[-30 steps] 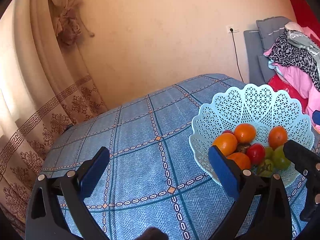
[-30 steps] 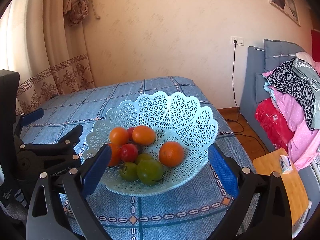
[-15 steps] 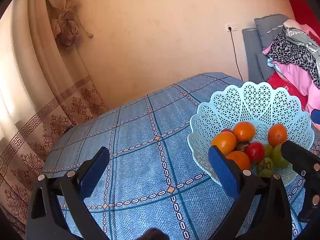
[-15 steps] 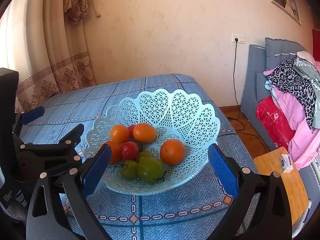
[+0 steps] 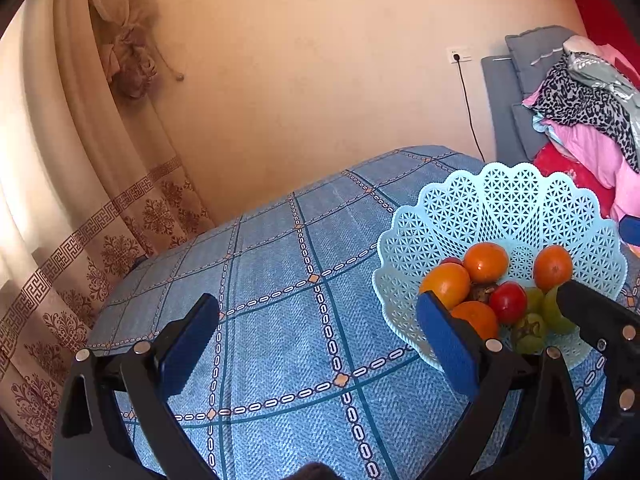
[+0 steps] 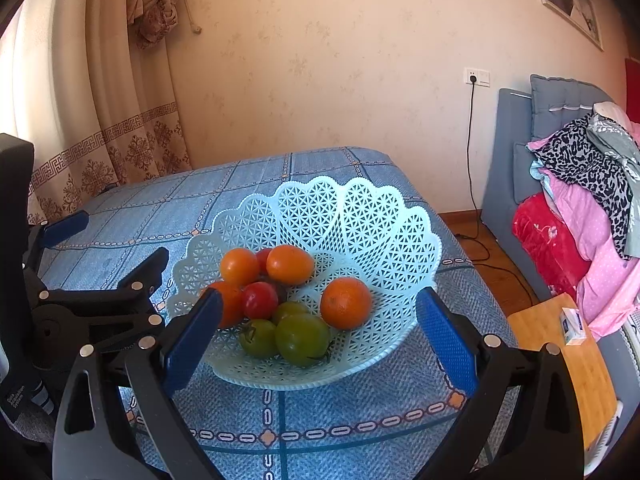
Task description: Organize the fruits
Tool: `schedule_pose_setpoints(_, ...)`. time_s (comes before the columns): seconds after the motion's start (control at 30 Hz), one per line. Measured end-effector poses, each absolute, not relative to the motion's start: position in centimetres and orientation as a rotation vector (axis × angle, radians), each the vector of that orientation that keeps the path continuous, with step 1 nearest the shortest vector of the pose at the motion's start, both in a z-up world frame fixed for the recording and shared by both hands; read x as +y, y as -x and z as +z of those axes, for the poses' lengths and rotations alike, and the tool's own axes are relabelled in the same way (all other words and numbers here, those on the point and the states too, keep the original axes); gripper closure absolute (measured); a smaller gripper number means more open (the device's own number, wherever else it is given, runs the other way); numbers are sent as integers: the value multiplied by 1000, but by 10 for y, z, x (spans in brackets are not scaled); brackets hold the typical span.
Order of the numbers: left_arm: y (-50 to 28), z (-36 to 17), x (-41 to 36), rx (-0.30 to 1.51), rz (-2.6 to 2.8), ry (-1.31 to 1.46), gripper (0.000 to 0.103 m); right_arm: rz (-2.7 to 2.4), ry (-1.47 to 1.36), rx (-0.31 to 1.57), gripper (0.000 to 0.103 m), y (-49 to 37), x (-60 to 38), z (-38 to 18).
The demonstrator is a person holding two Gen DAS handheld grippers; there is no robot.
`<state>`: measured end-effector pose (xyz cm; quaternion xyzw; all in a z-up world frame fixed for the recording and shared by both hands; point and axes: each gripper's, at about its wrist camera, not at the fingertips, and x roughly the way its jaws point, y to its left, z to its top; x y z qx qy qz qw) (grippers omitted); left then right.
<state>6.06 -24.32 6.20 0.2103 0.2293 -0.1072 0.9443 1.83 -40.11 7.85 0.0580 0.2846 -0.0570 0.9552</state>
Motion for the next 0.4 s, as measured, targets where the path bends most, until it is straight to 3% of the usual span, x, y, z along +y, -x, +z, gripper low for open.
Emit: schedule_pose_setpoints(0.4,-62,69,-223,543,-201,-380,5,-113,-148,562,5,-13,-402,88)
